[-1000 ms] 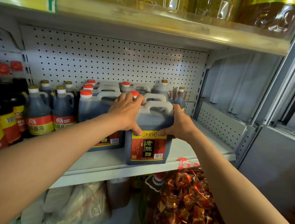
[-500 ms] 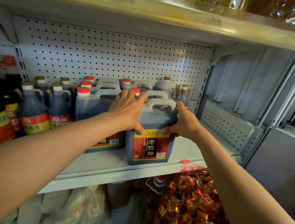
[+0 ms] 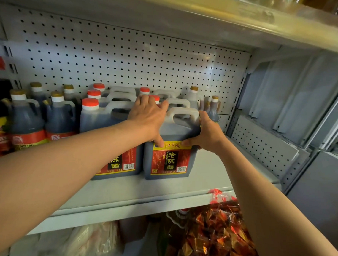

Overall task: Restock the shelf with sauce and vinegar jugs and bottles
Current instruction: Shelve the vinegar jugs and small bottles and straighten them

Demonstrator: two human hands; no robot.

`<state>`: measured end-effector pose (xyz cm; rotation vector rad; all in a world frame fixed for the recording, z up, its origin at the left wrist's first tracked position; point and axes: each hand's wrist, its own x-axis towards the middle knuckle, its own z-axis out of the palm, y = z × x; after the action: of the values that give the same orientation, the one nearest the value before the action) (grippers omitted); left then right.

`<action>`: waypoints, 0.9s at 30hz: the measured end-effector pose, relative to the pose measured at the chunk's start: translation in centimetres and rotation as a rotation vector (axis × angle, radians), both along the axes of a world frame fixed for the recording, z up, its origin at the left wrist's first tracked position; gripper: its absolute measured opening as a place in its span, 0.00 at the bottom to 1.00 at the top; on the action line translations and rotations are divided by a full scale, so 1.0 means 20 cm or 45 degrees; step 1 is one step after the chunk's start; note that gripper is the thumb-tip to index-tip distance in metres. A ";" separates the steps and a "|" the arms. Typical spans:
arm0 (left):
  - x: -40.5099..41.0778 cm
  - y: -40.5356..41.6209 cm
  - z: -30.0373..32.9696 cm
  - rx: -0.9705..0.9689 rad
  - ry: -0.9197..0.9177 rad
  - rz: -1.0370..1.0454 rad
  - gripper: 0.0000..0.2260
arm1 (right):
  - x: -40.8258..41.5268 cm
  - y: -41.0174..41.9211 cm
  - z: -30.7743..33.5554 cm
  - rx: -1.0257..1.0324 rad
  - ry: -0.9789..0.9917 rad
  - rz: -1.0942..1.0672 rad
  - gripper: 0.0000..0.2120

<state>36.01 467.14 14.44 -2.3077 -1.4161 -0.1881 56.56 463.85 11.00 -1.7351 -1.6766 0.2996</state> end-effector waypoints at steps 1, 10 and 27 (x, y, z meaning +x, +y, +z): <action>0.01 0.03 0.00 0.005 0.012 0.010 0.54 | 0.00 0.03 0.00 -0.006 0.000 -0.001 0.44; 0.03 0.16 -0.01 0.034 0.018 0.053 0.56 | 0.01 0.17 -0.01 -0.050 0.032 0.008 0.45; -0.21 -0.28 -0.17 -0.003 -0.393 -0.050 0.47 | -0.07 -0.23 -0.18 -0.019 -0.102 -0.383 0.32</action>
<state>31.78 461.53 11.09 -2.3857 -1.5122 -0.5759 55.10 459.20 7.46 -2.0010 -1.4427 0.1046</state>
